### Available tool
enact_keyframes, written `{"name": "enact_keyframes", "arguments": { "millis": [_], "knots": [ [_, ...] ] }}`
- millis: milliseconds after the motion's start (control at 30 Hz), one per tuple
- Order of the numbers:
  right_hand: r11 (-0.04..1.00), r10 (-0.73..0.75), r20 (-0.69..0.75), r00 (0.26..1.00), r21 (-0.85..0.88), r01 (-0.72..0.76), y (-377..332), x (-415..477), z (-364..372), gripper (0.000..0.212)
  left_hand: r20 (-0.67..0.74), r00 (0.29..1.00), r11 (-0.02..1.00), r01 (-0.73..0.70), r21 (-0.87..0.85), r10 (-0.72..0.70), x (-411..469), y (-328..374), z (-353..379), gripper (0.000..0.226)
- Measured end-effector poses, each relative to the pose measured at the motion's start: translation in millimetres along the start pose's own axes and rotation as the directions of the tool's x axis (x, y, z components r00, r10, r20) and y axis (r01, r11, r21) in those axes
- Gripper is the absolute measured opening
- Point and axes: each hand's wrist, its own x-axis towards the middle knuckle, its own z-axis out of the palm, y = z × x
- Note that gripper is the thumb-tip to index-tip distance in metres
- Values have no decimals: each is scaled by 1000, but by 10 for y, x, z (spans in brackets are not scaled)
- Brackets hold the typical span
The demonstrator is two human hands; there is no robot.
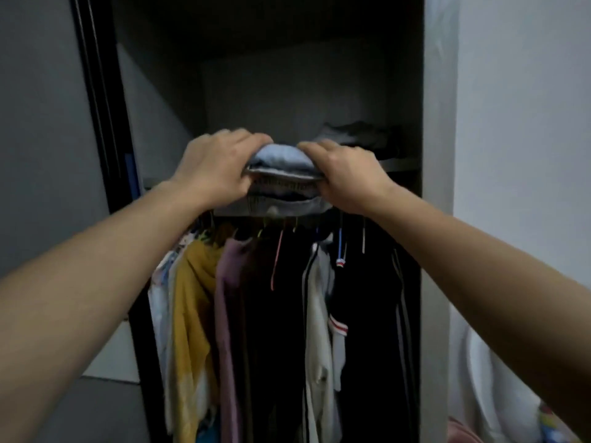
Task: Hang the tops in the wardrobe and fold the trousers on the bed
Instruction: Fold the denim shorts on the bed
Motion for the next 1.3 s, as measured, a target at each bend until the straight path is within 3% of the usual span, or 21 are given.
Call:
{"name": "enact_keyframes", "arguments": {
  "millis": [233,633,933,1167,1233,1300],
  "knots": [
    [990,-102,-251,963,-115,75,510,1311,223,56,-238,971,987,57,148,-21,1014,-690,227,60],
    [962,-121,-146,982,-263,80,838,2265,1395,57,-288,958,993,23,114,11,1649,-1659,1704,65],
    [922,-100,-160,982,-386,31,660,3617,2159,58,-365,931,997,6,73,21,2382,-3037,2528,66],
    [871,-163,-235,958,-491,28,391,4595,2930,58,-536,844,991,95,91,-32,2676,-4108,3182,71],
    [884,-157,-227,961,-467,34,342,4738,3160,58,-501,864,990,109,86,-52,2704,-4306,3394,76],
    [909,-64,-95,993,-415,19,289,4802,3424,58,-301,950,994,103,48,-84,2675,-4443,3616,75]
  ]
}}
